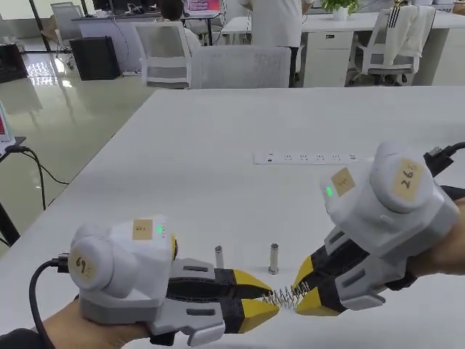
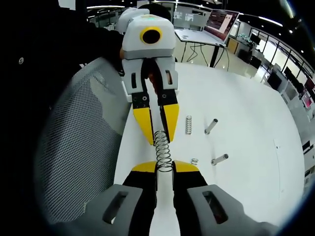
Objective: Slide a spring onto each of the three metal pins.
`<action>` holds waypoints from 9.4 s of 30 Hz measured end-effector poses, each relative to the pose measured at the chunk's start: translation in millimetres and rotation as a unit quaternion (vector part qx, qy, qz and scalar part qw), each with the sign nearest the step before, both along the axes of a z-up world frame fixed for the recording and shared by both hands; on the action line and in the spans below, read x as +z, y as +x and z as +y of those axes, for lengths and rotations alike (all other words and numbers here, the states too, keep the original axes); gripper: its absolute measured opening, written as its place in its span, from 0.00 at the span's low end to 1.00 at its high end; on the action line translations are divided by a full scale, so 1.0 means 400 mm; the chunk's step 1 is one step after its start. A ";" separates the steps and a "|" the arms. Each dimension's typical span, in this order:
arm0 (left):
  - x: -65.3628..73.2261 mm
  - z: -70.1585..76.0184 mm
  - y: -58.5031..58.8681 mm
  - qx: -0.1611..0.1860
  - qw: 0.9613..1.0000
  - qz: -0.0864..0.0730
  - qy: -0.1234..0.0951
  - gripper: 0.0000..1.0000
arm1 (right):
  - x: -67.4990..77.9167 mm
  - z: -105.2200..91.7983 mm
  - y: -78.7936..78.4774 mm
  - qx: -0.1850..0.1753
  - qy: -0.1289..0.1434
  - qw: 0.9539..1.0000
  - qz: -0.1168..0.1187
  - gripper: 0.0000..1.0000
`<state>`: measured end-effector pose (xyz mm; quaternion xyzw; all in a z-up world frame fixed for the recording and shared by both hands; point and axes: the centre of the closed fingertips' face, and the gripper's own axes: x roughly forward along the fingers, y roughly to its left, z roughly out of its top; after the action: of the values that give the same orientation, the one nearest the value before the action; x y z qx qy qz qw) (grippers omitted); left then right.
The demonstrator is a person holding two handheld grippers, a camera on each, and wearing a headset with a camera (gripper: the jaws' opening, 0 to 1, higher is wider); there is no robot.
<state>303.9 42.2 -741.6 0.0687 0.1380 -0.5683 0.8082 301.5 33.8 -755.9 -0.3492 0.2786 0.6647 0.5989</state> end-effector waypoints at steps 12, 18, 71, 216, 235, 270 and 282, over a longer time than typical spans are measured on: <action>-0.008 0.000 0.002 0.000 1.000 0.000 0.008 0.02 | 0.026 0.021 -0.007 -0.010 0.011 1.000 0.014 0.08; -0.011 0.001 0.002 0.000 1.000 0.000 0.009 0.02 | 0.037 0.032 -0.012 -0.006 0.018 1.000 0.016 0.08; -0.008 0.009 0.013 0.017 1.000 0.002 0.003 0.14 | 0.055 0.034 0.007 -0.011 -0.001 1.000 -0.009 0.08; -0.055 0.204 0.034 0.175 0.984 0.015 -0.006 0.62 | -0.139 -0.189 0.334 -0.159 -0.127 0.979 -0.005 0.08; -0.061 0.201 0.032 0.175 0.984 0.017 -0.003 0.62 | -0.197 -0.191 0.341 -0.170 -0.136 0.976 0.000 0.08; -0.064 0.199 0.035 0.172 0.985 0.017 -0.001 0.61 | -0.203 -0.194 0.342 -0.174 -0.129 0.976 -0.010 0.19; -0.065 0.196 0.033 0.170 0.985 0.017 0.001 0.61 | -0.203 -0.213 0.336 -0.185 -0.130 0.974 -0.012 0.20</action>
<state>317.1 120.6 -767.5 0.0358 0.1619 -0.4234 0.8906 435.8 -51.2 -837.2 -0.3748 0.4152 0.4962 0.6640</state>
